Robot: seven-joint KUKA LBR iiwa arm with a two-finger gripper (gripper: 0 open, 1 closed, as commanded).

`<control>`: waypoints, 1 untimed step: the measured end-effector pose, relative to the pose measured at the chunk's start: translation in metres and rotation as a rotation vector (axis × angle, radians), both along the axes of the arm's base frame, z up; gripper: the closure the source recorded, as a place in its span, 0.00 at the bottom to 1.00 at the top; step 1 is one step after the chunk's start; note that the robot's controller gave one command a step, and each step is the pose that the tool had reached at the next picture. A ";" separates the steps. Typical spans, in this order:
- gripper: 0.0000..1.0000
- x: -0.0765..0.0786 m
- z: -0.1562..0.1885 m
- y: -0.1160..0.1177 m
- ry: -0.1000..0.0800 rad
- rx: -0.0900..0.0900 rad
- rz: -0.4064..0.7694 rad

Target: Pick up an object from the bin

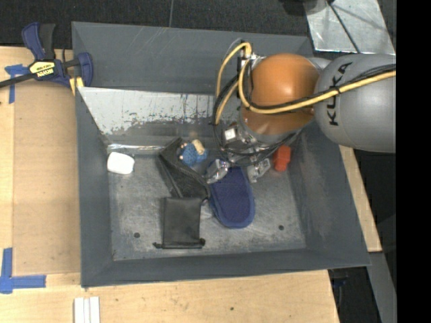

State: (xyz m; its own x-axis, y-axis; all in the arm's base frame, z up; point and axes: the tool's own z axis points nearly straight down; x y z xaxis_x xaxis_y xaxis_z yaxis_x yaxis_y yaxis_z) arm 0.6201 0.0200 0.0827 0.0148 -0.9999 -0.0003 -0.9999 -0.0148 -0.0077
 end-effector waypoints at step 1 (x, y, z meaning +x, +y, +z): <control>1.00 -0.001 -0.001 0.001 0.004 0.002 -0.001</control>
Offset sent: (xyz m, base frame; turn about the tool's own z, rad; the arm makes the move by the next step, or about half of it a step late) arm 0.0000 0.0000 0.0000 0.0000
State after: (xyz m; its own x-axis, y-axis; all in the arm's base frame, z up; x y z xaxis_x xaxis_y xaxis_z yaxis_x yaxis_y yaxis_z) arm 0.6192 0.0207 0.0819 0.0143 -0.9999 -0.0020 -0.9999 -0.0143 -0.0041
